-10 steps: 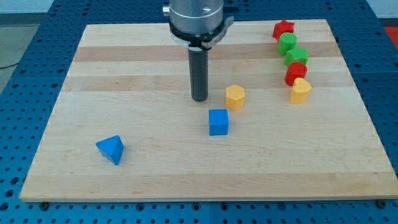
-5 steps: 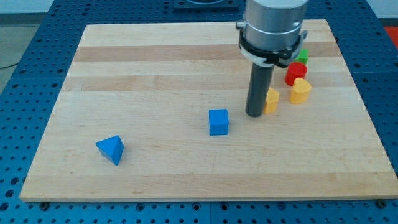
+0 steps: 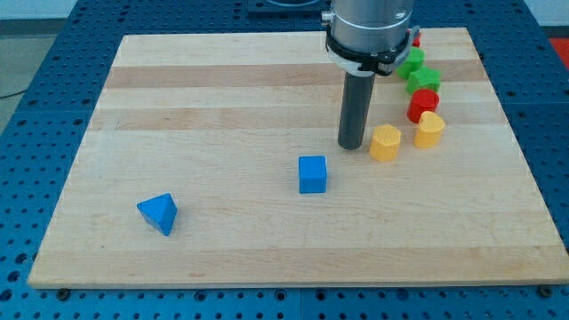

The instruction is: Slide the yellow hexagon closer to the yellow heart

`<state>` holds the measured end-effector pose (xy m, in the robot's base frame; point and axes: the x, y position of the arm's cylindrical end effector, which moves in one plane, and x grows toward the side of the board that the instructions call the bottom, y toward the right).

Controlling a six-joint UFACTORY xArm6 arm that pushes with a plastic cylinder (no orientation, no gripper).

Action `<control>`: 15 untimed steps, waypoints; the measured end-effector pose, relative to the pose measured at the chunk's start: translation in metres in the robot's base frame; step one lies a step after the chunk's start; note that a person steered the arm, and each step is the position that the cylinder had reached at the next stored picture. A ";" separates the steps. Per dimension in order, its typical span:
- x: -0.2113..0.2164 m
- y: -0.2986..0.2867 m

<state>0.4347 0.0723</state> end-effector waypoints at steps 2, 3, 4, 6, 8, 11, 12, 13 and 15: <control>0.010 0.036; 0.012 0.045; 0.013 0.038; -0.011 0.047; 0.008 0.058; 0.023 0.058; 0.033 0.027; 0.050 0.031; 0.055 0.060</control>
<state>0.4899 0.1324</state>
